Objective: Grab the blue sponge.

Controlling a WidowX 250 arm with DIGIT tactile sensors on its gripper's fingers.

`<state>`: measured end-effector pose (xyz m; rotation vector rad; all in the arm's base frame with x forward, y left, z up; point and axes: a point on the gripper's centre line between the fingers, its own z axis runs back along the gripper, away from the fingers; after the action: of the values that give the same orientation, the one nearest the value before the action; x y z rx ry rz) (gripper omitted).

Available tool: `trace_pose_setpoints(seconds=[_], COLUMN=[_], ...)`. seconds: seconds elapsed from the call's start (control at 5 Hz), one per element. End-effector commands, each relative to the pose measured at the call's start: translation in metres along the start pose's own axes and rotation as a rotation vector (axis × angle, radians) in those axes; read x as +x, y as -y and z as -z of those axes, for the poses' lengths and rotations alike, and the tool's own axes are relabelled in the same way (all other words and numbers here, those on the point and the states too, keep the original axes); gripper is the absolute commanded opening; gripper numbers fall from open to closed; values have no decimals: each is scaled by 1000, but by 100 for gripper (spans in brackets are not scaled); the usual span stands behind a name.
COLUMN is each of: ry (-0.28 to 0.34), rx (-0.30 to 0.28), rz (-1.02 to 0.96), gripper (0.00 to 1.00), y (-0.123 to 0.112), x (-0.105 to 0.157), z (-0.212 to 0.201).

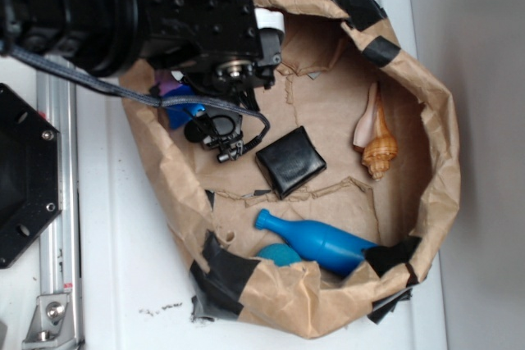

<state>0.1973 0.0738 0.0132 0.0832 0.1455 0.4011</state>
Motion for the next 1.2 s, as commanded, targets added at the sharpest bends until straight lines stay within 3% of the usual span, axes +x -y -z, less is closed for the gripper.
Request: trace_pose_setpoints(seconds=[0.0,0.2,0.4,0.6,0.8,1.0], ry=[79,153,230,266,330,311], rx=[-12,3,-24,-60,8,-45], rz=[21,63,131,205,314,345], gripper=[0,0,0,0,0,0], y=[-9,-7,7,18,30,23], x=[0,1,-1,-4,-11,-2], z=[-33,-78,-127,-162,-179,-178])
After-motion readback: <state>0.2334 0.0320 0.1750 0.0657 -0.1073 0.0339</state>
